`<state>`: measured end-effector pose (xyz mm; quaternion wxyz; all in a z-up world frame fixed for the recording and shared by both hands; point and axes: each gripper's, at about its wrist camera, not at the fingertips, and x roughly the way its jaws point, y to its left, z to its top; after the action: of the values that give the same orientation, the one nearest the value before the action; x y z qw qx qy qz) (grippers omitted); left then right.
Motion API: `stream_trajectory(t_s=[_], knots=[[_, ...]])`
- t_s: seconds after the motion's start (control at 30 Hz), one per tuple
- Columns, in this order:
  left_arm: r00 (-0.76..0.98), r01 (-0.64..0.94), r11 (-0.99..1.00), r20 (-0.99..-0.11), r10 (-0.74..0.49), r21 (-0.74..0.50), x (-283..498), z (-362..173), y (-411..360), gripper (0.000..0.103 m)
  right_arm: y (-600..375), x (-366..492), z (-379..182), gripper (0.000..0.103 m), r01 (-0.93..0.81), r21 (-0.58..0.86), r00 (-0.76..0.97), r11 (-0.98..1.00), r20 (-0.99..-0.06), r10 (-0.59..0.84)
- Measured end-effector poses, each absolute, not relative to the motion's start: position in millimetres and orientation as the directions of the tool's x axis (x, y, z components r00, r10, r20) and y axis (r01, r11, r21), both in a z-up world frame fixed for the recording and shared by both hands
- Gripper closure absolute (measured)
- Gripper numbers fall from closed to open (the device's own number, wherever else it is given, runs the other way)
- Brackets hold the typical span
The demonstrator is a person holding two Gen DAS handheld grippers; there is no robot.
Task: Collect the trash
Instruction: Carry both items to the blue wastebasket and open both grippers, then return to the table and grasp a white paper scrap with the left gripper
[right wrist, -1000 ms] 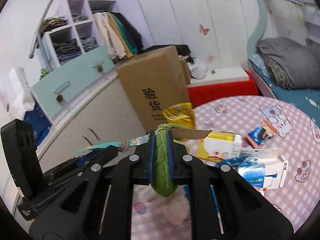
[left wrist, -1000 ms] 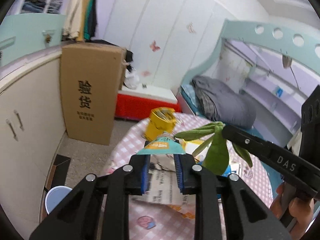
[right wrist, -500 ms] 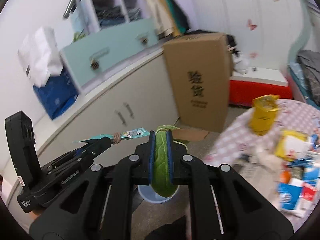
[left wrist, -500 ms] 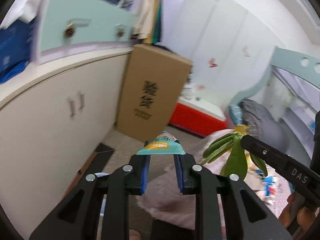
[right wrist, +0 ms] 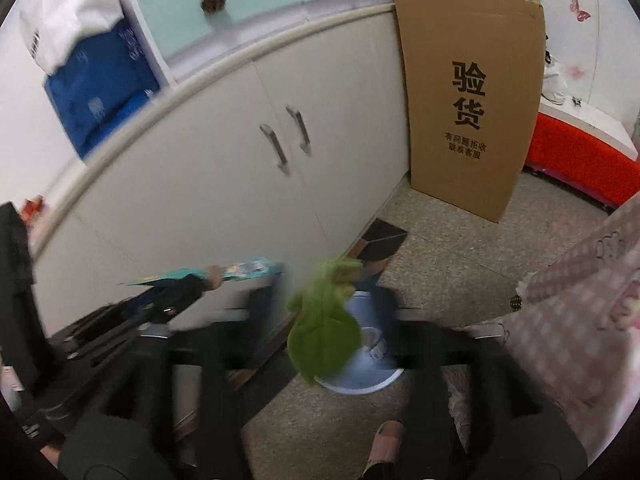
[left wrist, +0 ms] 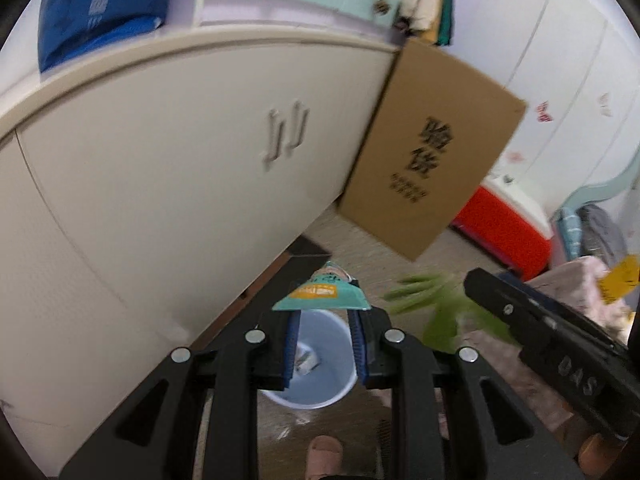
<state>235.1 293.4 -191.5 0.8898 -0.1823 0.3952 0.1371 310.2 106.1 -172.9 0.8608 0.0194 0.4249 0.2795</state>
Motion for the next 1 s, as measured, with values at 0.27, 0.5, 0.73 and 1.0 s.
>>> stream_trajectory(t_s=[0.27, 0.5, 0.73, 1.0], knots=[[0.592, -0.396, 0.897, -0.801, 0.087, -0.195, 247, -230, 295, 0.08, 95, 307, -217, 0.037, -0.409, 0.245, 0.48, 0.879, -0.761, 0.436], [0.574, -0.377, 0.909, -0.815, 0.078, -0.179, 256, -239, 280, 0.08, 72, 307, -226, 0.036, -0.362, 0.249, 0.501, 0.898, -0.761, 0.413], [0.577, -0.361, 0.917, -0.813, 0.074, -0.172, 273, -236, 270, 0.08, 52, 308, -214, 0.034, -0.305, 0.259, 0.574, 0.916, -0.718, 0.394], [0.594, -0.389, 0.911, -0.793, 0.134, -0.137, 290, -220, 261, 0.024, 38, 306, -203, 0.033, -0.271, 0.281, 0.611, 0.921, -0.689, 0.39]])
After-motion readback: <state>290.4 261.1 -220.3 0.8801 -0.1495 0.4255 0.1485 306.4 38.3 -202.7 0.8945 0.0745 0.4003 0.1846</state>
